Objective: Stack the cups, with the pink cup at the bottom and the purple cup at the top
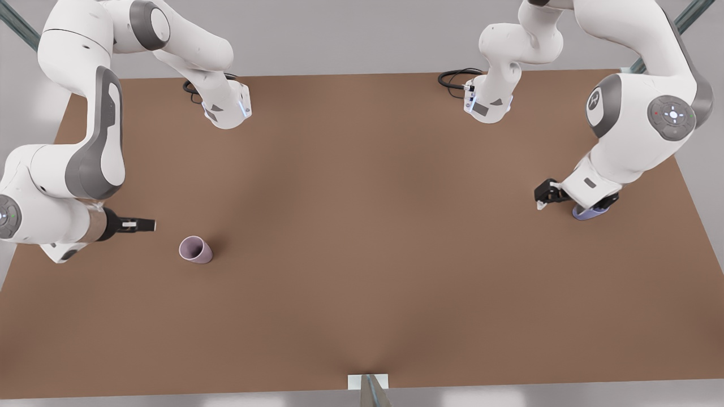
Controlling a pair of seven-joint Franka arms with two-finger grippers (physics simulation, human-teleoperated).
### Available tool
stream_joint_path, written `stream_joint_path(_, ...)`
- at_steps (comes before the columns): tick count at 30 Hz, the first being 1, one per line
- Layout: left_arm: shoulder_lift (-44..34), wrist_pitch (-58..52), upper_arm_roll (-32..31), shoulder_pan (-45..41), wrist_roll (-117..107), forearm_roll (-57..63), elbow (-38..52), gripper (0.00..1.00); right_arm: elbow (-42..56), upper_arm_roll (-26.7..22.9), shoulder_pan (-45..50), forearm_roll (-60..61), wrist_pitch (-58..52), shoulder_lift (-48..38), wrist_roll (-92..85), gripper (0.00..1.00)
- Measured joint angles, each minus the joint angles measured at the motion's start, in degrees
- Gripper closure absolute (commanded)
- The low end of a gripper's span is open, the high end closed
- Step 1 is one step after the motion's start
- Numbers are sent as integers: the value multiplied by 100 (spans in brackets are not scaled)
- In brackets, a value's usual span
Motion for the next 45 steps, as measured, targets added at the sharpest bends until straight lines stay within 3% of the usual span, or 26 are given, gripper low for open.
stream_joint_path(12, 129, -111, 44, 0, 0, 2, -1, 0, -263, -17, -54, -49, 519, 247, -2, 0)
stream_joint_path(20, 128, -168, 44, 0, 9, 2, -8, 0, -1208, 10, 278, -38, 1468, 544, 90, 0)
stream_joint_path(27, 128, -182, 44, 0, 5, 2, -2, 0, -2356, -17, -55, -74, 2393, 418, 182, 0)
stream_joint_path(40, 137, -194, 44, 0, -3, 9, -25, 0, -3092, -17, -181, -92, 3760, 587, 267, 0)
stream_joint_path(41, 137, -195, 44, 0, -4, 9, -26, 0, -3093, -17, -184, -91, 3801, 591, 271, 12)
stream_joint_path(42, 137, -201, 44, 0, -4, 7, -26, 0, -3093, -18, -185, -88, 3836, 594, 273, 30)
stream_joint_path(44, 137, -224, 44, 0, -4, 7, -26, 0, -3087, -19, -181, -82, 3891, 596, 275, 36)
stream_joint_path(45, 137, -233, 44, 0, -4, 7, -26, 0, -3083, -19, -181, -82, 3902, 596, 277, 44)
